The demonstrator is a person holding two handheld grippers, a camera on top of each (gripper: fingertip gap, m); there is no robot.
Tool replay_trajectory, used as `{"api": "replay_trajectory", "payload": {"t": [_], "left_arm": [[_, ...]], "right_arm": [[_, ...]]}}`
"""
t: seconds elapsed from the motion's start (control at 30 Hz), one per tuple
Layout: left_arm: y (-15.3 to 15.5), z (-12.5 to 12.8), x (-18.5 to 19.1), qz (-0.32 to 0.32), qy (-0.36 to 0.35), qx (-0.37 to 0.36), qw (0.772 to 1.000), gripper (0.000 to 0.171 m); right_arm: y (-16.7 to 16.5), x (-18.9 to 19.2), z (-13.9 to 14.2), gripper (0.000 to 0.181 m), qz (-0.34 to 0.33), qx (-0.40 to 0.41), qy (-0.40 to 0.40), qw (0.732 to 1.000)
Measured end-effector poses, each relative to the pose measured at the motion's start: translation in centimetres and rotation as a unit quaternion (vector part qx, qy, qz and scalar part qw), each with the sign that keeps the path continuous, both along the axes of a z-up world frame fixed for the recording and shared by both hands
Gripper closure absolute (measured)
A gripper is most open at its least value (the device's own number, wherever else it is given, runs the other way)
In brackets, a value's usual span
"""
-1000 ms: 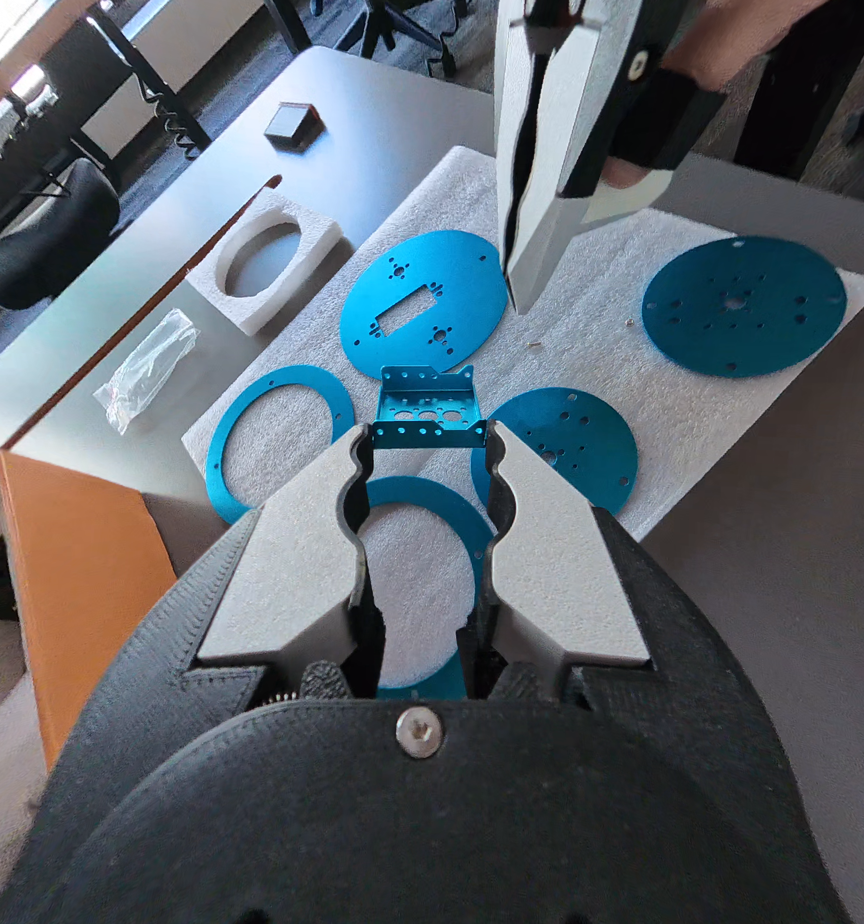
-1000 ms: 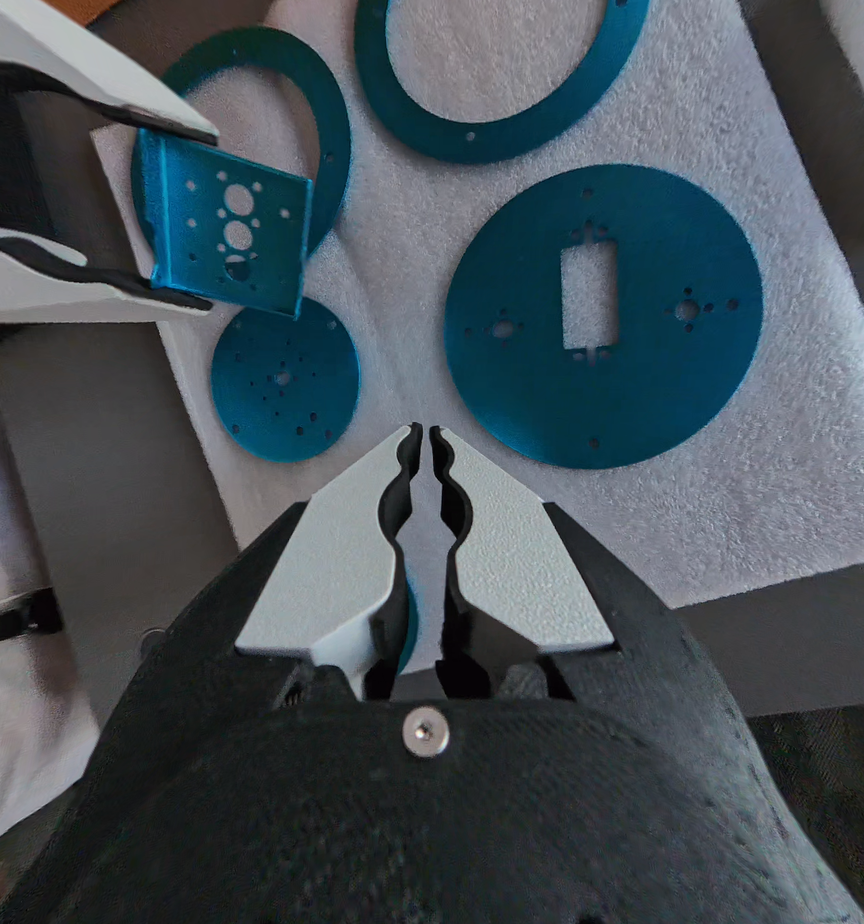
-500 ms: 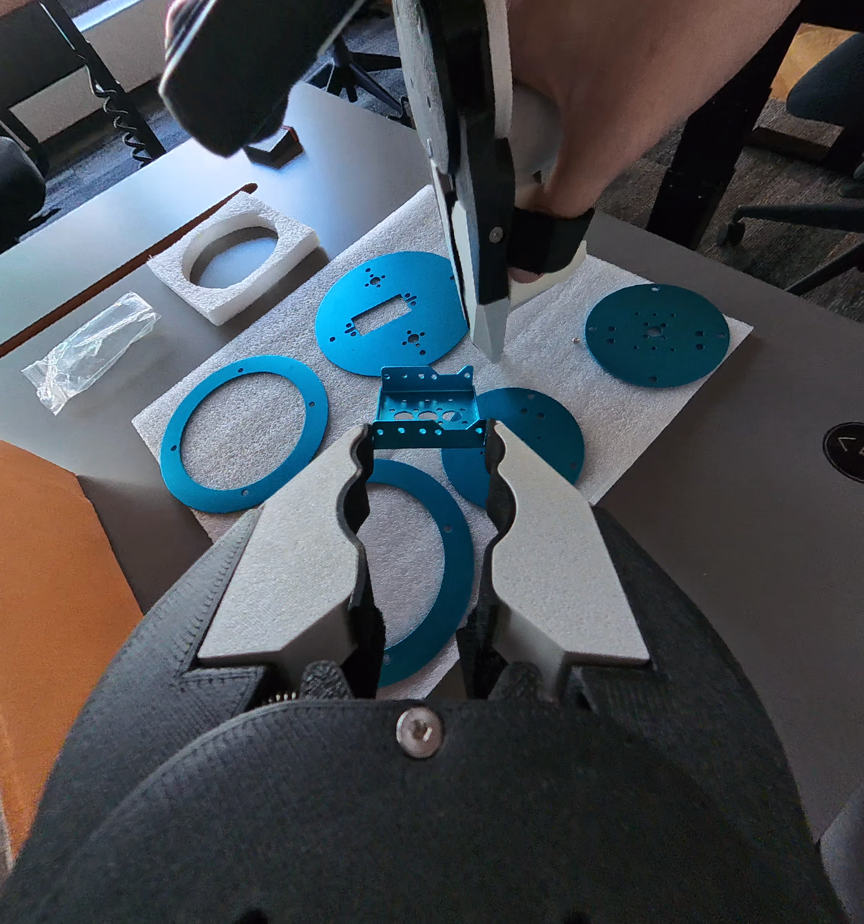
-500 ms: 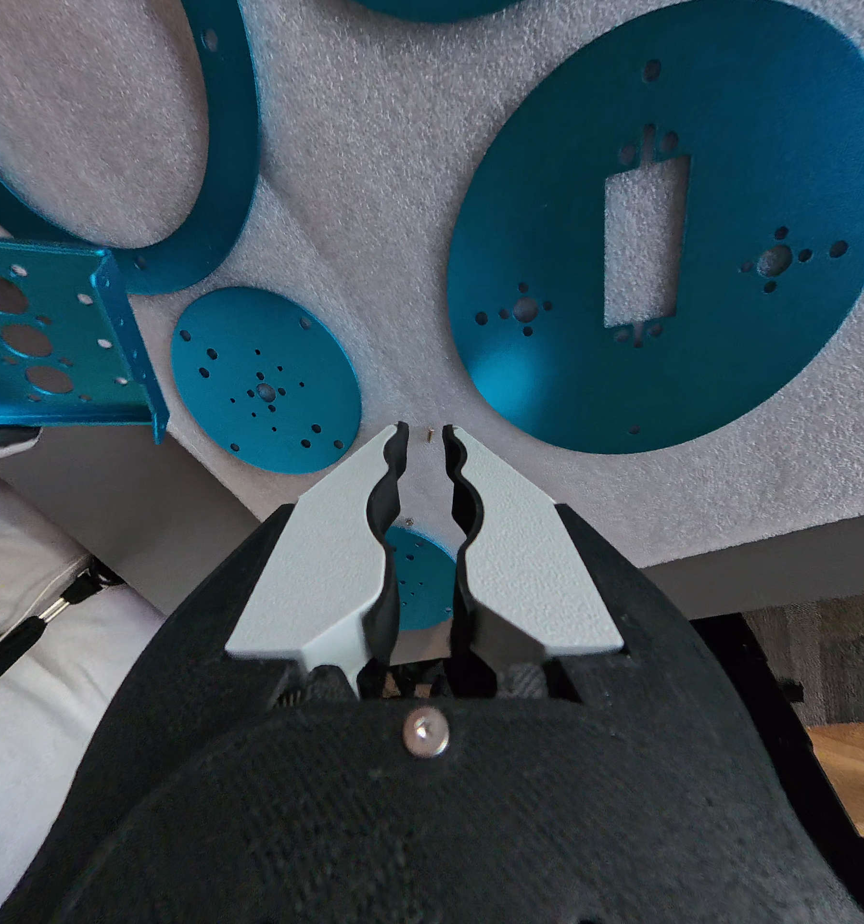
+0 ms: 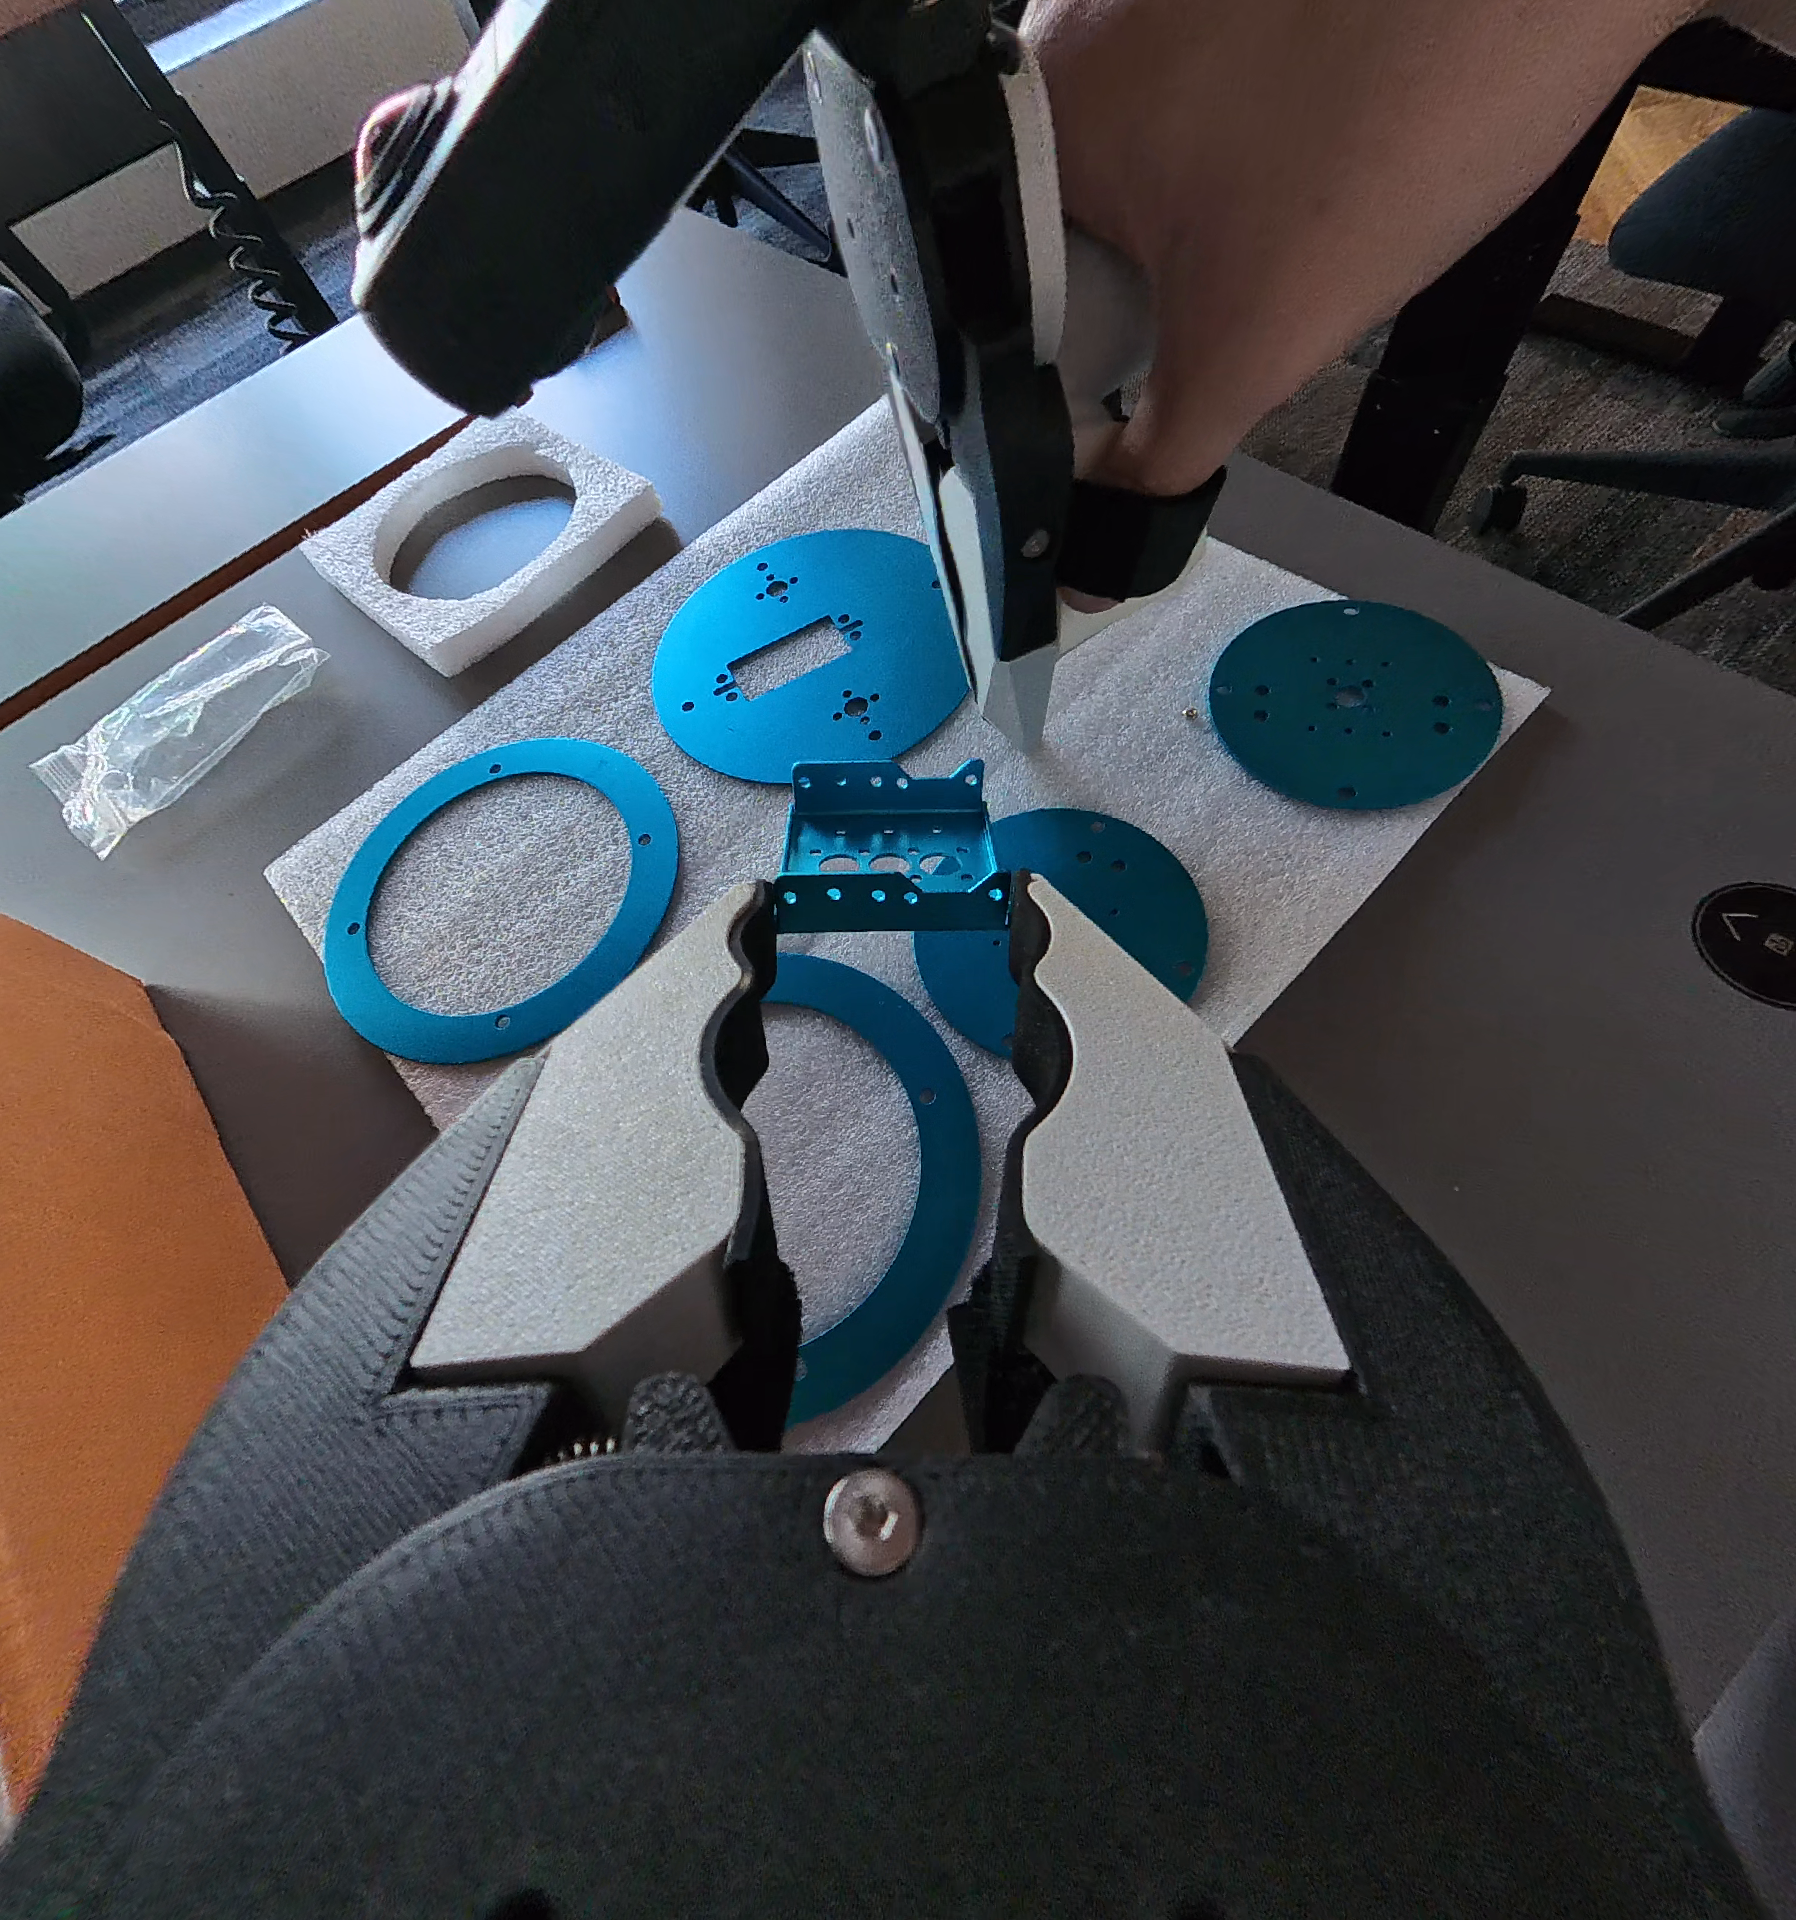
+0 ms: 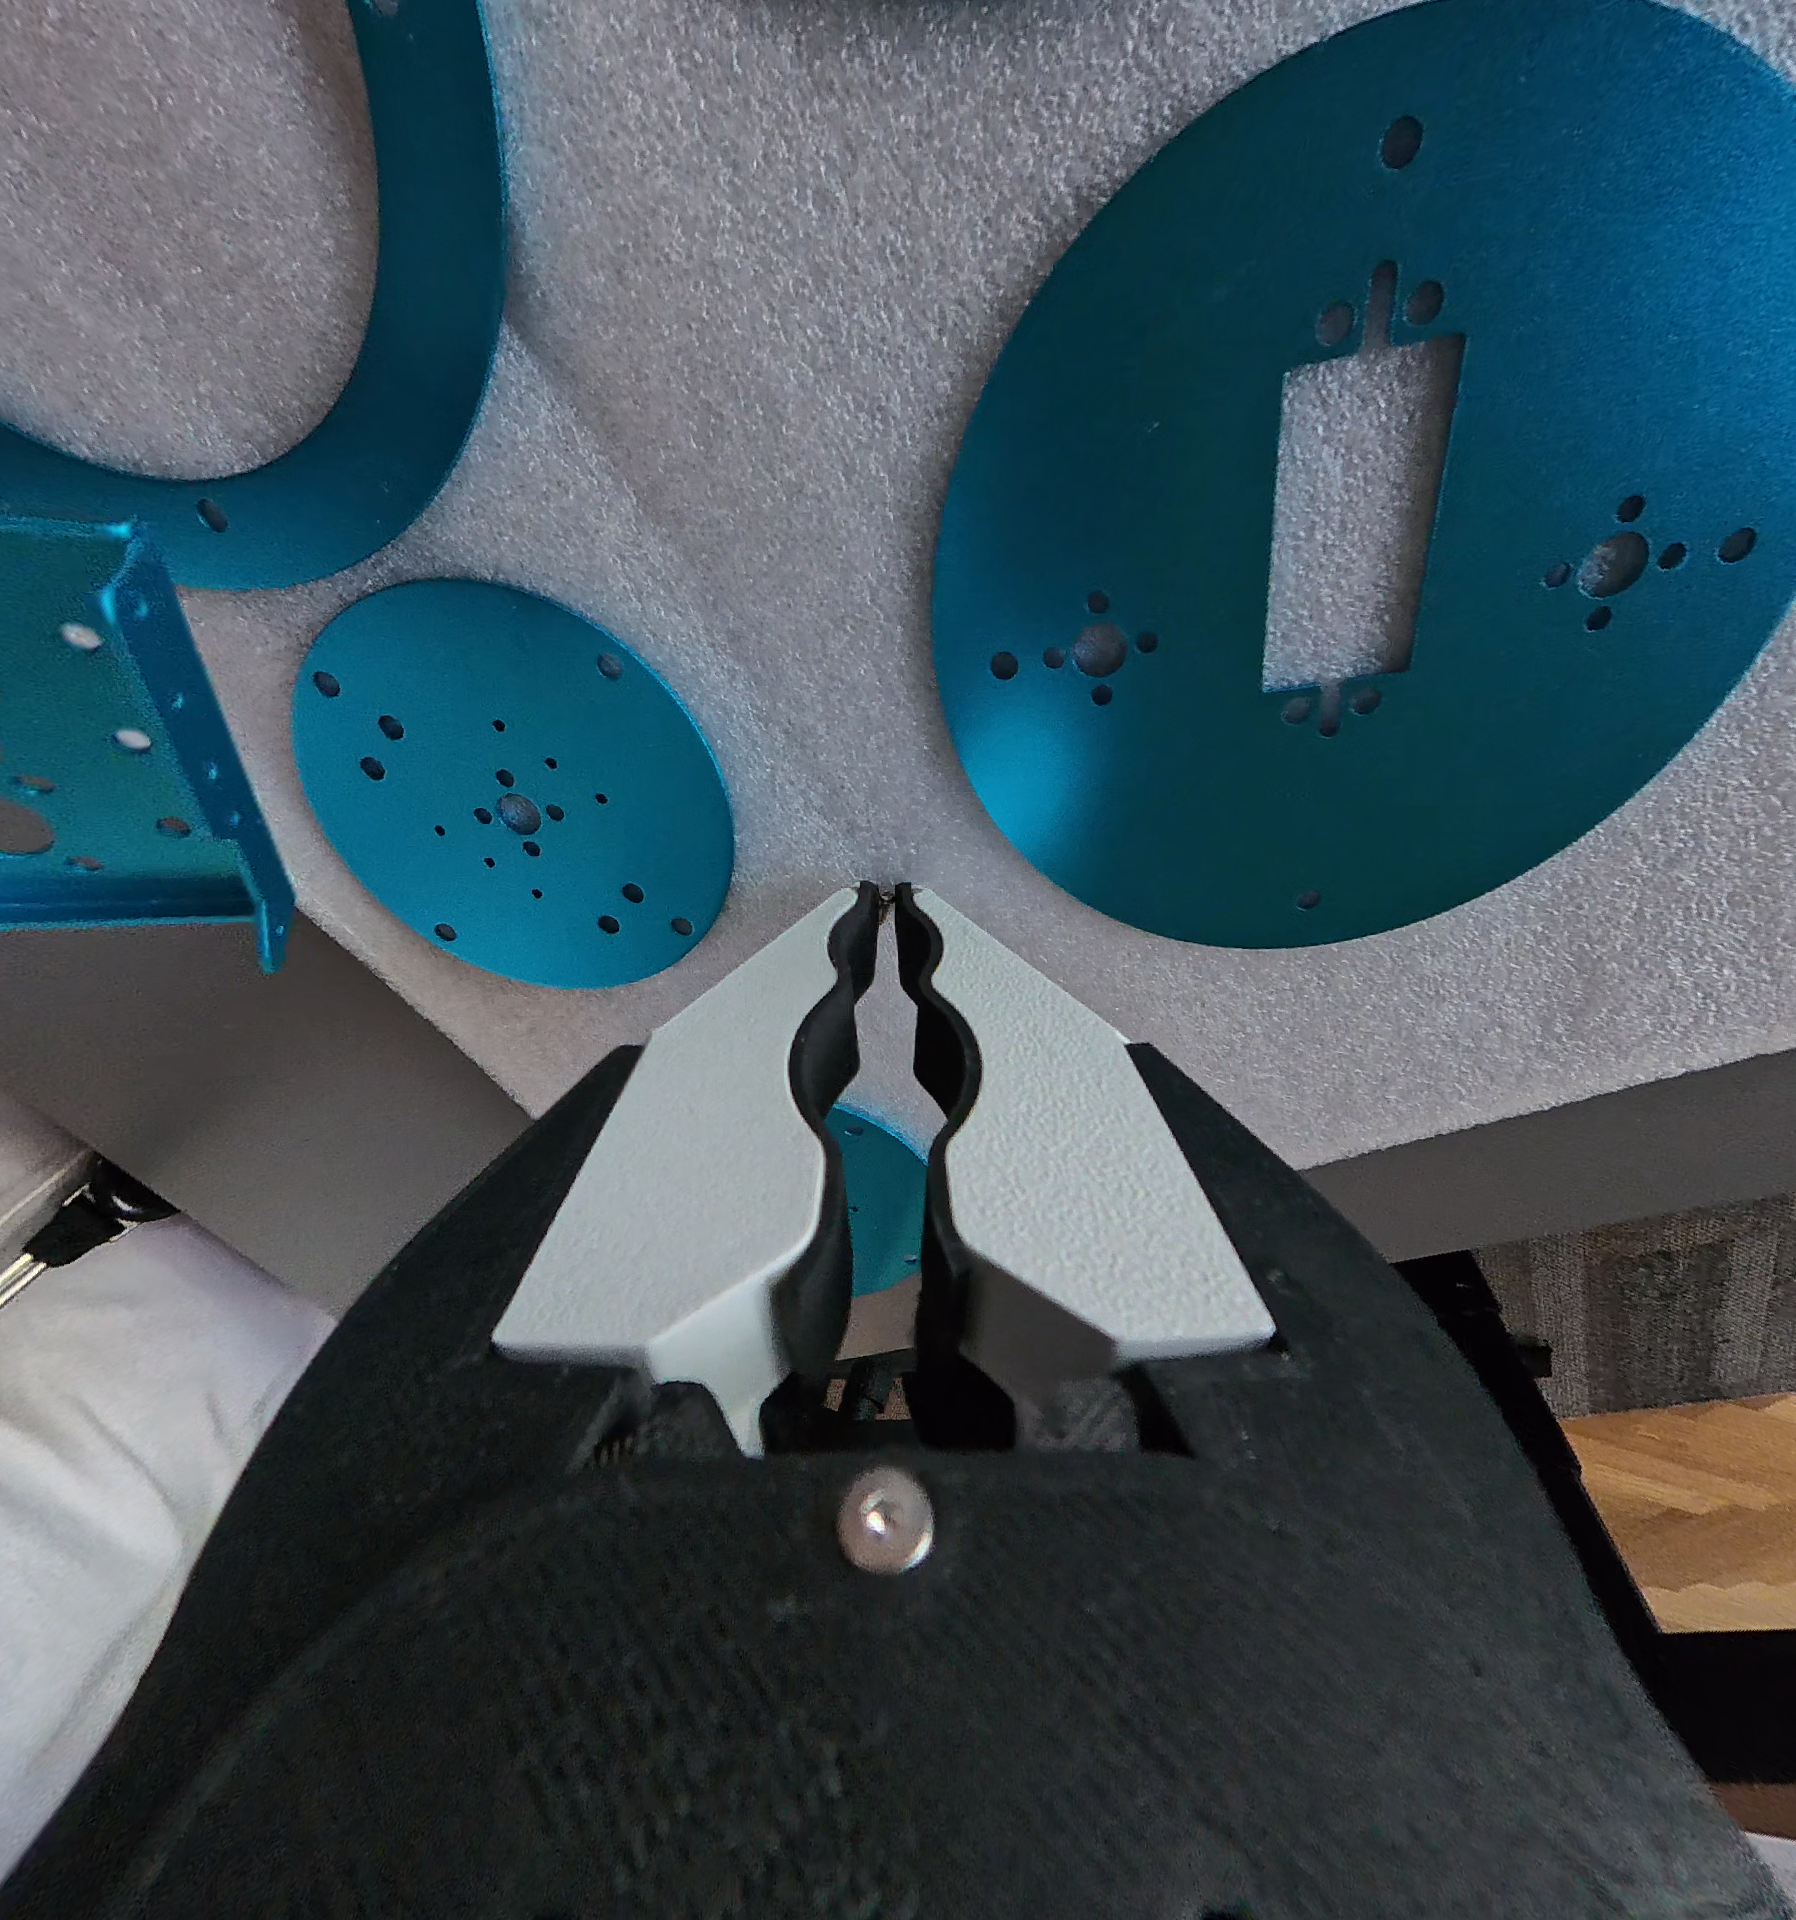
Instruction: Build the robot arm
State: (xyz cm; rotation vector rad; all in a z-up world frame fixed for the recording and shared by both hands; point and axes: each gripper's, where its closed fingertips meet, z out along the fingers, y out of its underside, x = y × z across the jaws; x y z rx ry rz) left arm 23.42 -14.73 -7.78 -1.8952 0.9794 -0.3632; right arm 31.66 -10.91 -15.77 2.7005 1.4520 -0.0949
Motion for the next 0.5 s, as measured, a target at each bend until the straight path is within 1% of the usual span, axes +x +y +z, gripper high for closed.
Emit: {"api": "replay_trajectory", "payload": {"t": [0.07, 0.17, 0.23, 0.27, 0.3, 0.33, 0.37, 0.43, 0.47, 0.5], "left_arm": [[0.0, -0.2, 0.1, -0.001, -0.005, -0.006, 1.000, 0.128], [-0.1, -0.7, 0.4, -0.007, -0.023, -0.021, 1.000, 0.128], [-0.3, -1.0, 1.1, -0.019, -0.050, -0.042, 0.998, 0.128], [-0.5, -0.9, 1.6, -0.028, -0.071, -0.055, 0.996, 0.128], [-0.8, -0.8, 2.2, -0.039, -0.093, -0.067, 0.993, 0.128], [-1.0, -0.5, 2.8, -0.052, -0.116, -0.079, 0.989, 0.127], [-1.3, 0.0, 3.4, -0.067, -0.138, -0.089, 0.984, 0.127], [-1.9, 1.3, 4.7, -0.098, -0.181, -0.102, 0.973, 0.127], [-2.4, 2.2, 5.3, -0.119, -0.202, -0.104, 0.966, 0.127], [-2.9, 3.2, 5.8, -0.142, -0.224, -0.102, 0.959, 0.127]], "right_arm": [[-0.1, -0.1, 0.0, 0.180, 0.002, 0.002, 0.009, 1.000], [-0.5, -0.5, 0.7, 0.180, -0.010, -0.005, 0.063, 0.998], [-0.7, -0.7, 2.0, 0.180, -0.032, 0.005, 0.135, 0.990], [-1.0, -1.0, 3.0, 0.180, -0.037, 0.007, 0.188, 0.981], [-1.4, -1.5, 4.4, 0.180, -0.038, 0.015, 0.250, 0.967], [-1.7, -2.1, 6.1, 0.180, -0.033, 0.030, 0.319, 0.947], [-2.3, -2.8, 8.3, 0.180, -0.018, 0.047, 0.393, 0.918], [-3.7, -3.8, 12.9, 0.180, 0.019, 0.092, 0.525, 0.846], [-4.5, -3.9, 14.2, 0.180, 0.036, 0.101, 0.559, 0.822], [-4.8, -3.8, 14.8, 0.180, 0.042, 0.106, 0.570, 0.813]]}}
